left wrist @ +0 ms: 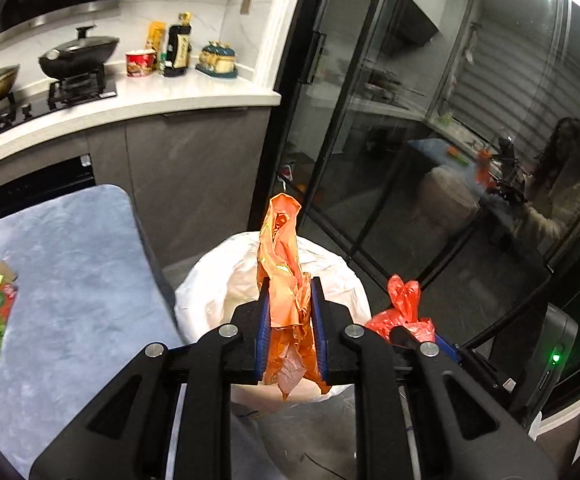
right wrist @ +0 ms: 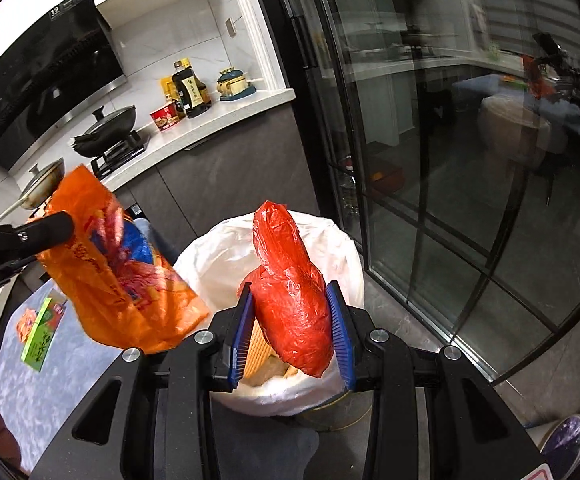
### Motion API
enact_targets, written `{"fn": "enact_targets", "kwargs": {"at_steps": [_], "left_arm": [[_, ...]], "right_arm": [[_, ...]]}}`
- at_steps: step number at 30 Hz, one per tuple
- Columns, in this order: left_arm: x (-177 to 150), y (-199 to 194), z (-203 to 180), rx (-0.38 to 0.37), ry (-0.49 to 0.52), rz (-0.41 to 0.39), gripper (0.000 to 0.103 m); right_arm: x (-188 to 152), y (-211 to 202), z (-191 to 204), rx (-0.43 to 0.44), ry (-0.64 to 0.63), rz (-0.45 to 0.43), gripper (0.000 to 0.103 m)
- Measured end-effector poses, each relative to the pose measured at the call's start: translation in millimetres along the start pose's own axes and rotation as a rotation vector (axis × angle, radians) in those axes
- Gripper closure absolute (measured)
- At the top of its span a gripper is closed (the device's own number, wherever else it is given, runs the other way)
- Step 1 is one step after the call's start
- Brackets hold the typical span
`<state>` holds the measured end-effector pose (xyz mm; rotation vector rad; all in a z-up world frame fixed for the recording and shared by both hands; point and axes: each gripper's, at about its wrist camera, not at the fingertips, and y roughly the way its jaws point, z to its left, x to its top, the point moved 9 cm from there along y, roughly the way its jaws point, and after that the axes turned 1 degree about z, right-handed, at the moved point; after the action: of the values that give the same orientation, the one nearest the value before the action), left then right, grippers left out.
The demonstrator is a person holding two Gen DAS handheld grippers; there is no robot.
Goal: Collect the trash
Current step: 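Carry the red bag and orange bag over the bin with both tools, then open both tools over the bin, dropping the red and orange bags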
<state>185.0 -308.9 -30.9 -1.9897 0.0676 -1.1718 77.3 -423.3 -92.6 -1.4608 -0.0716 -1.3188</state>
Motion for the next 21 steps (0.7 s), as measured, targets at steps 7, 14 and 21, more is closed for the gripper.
{"fn": "enact_targets", "kwargs": {"at_steps": [7,14,21], "left_arm": [[11.8,31.4,-1.6,-0.006,-0.01,0.014,0.084],[17.0,47.7,3.9,-0.025,-0.043,0.014,0.084],[18.1,59.3,17.0,0.009,-0.08,0.024,0.05]], "right_arm": [[3.0,23.1,2.6,-0.014,-0.013,0.029,0.067],[3.1,38.4,5.8,-0.006,-0.008,0.047,0.066],[9.4,46.4,9.0,-0.011,-0.012,0.046,0.055]]}}
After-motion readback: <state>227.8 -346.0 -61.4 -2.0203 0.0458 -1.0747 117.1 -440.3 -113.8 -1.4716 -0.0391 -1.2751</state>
